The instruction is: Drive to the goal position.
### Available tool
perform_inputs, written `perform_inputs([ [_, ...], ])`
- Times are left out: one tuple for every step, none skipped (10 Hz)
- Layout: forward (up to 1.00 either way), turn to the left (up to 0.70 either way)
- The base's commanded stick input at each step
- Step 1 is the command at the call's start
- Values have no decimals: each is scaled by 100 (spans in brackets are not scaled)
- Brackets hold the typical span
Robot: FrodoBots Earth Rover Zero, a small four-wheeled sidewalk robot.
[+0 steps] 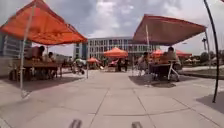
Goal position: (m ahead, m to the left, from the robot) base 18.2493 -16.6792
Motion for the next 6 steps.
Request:
perform_inputs([
  [85, -1],
  [85, -1],
  [85, -1],
  [85, -1],
  [85, -1],
  [85, -1],
])
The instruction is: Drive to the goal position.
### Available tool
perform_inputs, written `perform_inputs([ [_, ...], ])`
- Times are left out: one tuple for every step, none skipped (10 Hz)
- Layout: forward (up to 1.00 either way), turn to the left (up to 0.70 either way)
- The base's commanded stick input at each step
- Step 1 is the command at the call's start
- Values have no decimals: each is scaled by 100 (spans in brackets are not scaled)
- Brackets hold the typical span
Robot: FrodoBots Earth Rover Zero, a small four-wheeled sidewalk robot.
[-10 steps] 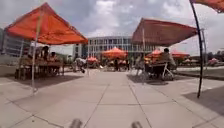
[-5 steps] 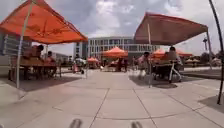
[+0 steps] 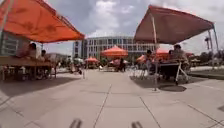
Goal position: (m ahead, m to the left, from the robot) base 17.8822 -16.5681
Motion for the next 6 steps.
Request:
perform_inputs([
  [85, -1],
  [85, -1],
  [85, -1],
  [85, -4],
  [85, -16],
  [85, -33],
])
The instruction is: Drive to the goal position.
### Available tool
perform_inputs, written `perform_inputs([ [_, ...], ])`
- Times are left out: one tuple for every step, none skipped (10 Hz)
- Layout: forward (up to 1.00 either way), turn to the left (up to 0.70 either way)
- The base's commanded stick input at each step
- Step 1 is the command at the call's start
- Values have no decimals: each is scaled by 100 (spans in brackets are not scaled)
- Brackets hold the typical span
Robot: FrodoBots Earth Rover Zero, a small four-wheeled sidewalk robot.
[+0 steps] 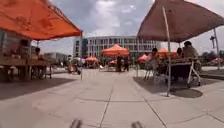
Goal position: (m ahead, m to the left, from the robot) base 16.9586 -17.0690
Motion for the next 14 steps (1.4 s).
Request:
perform_inputs([
  [85, -7],
  [85, -1],
  [85, -1],
  [85, -1],
  [85, -1],
  [85, -4],
  [85, -33],
  [85, -27],
  [85, -1],
  [85, -1],
  [85, -1],
  [85, -1],
  [85, -26],
  [85, -32],
])
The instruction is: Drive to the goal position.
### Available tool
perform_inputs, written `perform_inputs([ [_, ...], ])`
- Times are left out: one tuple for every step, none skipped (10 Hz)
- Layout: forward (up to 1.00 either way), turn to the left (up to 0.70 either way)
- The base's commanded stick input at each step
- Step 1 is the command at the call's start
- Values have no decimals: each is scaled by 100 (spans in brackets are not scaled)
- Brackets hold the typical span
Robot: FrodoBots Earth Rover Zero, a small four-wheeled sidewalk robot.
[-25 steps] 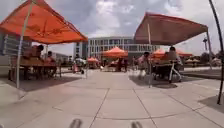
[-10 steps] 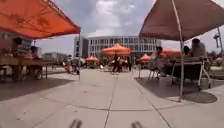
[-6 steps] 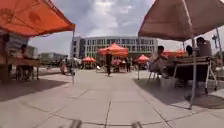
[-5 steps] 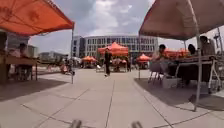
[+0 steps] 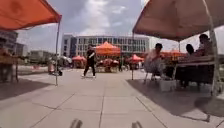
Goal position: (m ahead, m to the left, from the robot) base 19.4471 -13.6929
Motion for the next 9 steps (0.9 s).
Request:
perform_inputs([
  [85, -35],
  [85, -35],
  [85, -1],
  [85, -1],
  [85, -1],
  [85, -1],
  [85, -1],
  [85, -1],
  [85, -1],
])
